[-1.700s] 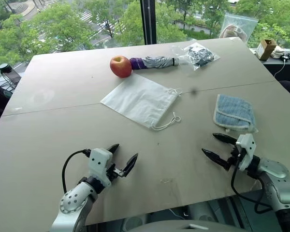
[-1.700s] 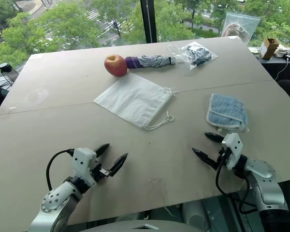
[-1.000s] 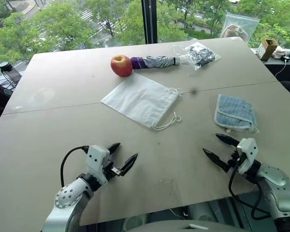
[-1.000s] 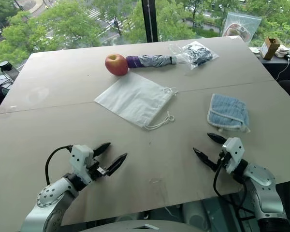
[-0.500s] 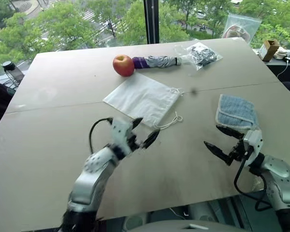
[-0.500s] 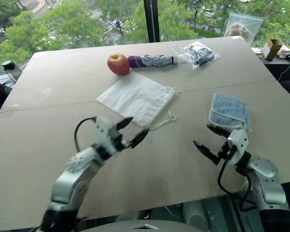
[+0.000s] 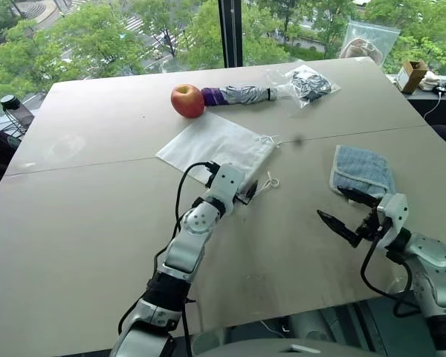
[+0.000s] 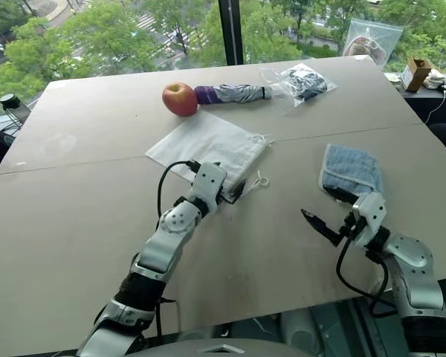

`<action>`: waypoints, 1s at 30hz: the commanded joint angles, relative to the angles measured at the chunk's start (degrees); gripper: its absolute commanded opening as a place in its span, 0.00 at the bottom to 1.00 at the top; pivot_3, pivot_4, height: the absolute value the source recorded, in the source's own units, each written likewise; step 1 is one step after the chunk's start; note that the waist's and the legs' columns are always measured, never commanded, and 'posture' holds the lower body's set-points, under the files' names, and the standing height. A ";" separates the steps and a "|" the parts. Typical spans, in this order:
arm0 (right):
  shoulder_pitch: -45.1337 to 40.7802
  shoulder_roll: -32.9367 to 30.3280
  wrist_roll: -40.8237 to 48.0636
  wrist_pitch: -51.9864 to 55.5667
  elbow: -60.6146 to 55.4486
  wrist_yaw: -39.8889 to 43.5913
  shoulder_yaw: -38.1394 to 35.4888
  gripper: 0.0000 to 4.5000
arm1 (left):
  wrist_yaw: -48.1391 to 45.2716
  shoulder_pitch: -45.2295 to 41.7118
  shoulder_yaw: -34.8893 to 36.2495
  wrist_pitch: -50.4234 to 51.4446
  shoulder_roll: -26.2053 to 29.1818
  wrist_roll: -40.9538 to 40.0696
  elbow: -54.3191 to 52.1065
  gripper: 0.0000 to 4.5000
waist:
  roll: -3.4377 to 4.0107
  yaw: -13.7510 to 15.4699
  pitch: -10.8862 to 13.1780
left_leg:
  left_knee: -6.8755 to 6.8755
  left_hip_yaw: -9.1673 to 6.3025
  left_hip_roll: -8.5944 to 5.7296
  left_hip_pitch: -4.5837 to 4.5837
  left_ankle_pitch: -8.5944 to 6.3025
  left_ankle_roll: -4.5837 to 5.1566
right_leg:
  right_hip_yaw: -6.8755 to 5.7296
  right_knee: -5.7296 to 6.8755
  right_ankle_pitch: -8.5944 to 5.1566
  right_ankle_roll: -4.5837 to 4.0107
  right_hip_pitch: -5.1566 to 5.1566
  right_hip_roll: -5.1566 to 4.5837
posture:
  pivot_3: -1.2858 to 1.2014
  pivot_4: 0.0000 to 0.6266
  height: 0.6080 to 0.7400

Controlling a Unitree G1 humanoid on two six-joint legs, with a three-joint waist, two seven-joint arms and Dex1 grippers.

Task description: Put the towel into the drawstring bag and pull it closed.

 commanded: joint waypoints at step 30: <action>-2.49 1.72 -1.80 -1.81 2.05 -2.70 -0.53 1.00 | -9.30 11.35 24.94 5.43 -1.32 -40.41 -21.17 0.00 | 0.00 -0.10 0.00 | 0.05 0.06 0.10 0.08 0.00 0.00 | 0.01 0.12 0.00 0.01 0.01 -0.09 | 0.52 0.24 1.00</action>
